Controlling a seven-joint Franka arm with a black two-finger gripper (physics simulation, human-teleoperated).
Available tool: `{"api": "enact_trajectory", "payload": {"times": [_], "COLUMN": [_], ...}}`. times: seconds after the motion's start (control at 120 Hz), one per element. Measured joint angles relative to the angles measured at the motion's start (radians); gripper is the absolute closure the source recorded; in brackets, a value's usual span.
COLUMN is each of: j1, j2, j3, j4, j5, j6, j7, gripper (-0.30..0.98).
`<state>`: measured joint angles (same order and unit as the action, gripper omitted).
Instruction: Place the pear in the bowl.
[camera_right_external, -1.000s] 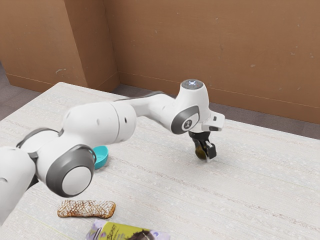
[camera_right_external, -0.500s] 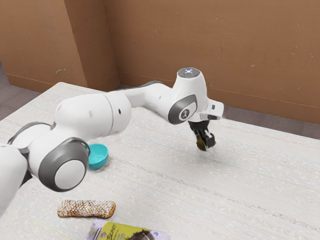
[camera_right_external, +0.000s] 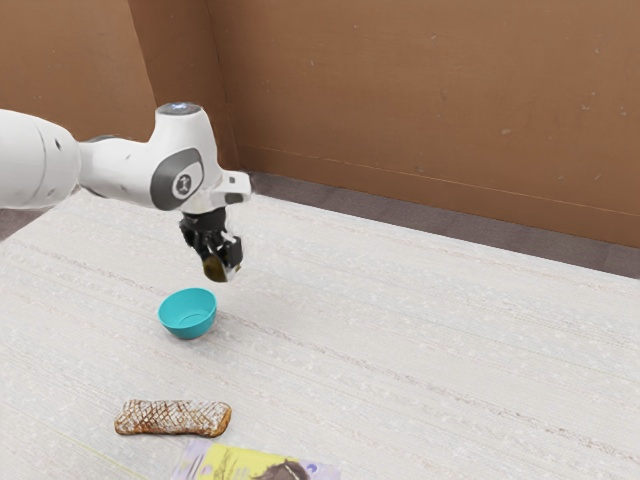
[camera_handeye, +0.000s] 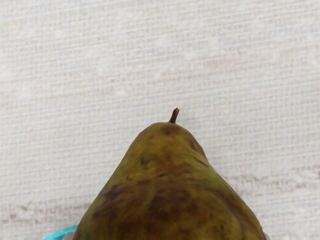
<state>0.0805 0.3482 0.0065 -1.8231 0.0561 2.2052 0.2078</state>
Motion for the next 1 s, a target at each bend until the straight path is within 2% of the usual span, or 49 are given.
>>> {"api": "enact_trajectory", "payload": {"times": [0.1,0.3,0.567,0.667,0.75,0.842,1.0], "j1": [0.041,0.072,0.07,0.045,-0.035,-0.128,-0.084], "j2": [-0.072,-0.133,-0.125,-0.2,-0.264,-0.279,-0.274], "j3": [0.011,0.013,0.013,0.014,0.022,0.096,0.13], "j4": [-0.111,-0.229,-0.23,-0.219,-0.078,0.109,0.285], "j5": [-0.007,-0.023,-0.039,-0.04,-0.052,-0.11,-0.147], "j6": [0.013,0.029,0.056,0.058,-0.024,-0.18,-0.412], "j7": [-0.005,-0.011,-0.008,-0.01,-0.024,-0.037,-0.055], "gripper": [0.37,0.34,0.16,0.11,0.08,0.06,0.04]}}
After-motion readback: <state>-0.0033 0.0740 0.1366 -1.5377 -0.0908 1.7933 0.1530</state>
